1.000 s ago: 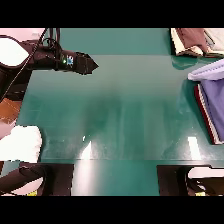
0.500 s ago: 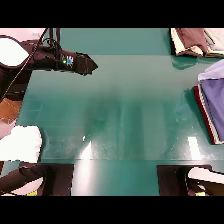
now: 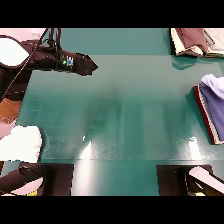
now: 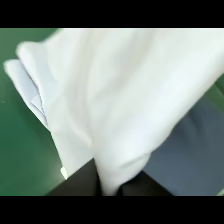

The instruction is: Fold the shirts.

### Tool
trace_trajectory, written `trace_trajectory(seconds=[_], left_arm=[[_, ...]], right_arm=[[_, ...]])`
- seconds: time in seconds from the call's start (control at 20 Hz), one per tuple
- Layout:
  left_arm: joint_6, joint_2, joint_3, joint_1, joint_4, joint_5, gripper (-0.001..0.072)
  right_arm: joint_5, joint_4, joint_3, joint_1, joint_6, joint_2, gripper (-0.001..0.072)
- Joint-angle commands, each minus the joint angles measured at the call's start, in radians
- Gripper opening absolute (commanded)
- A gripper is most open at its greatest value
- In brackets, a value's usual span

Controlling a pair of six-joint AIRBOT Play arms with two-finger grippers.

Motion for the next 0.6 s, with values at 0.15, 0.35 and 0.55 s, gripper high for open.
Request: trace_trajectory(seconds=[0.15,0.35,0.55], left_arm=[[0.009,0.001,0.000,0.000,0.000,-0.001,0.0028],[0.008,0.000,0.000,0.000,0.000,0.000,0.0028],[0.009,0.001,0.000,0.000,0.027,0.028,0.0028]], right_arm=[[0.000,-0.001,-0.225,-0.140,0.000,0.079,0.0686],[-0.008,0.101,-0.113,-0.017,0.000,0.072,0.0686],[0.010,0.187,0.024,0.267,0.000,0.045,0.0685]])
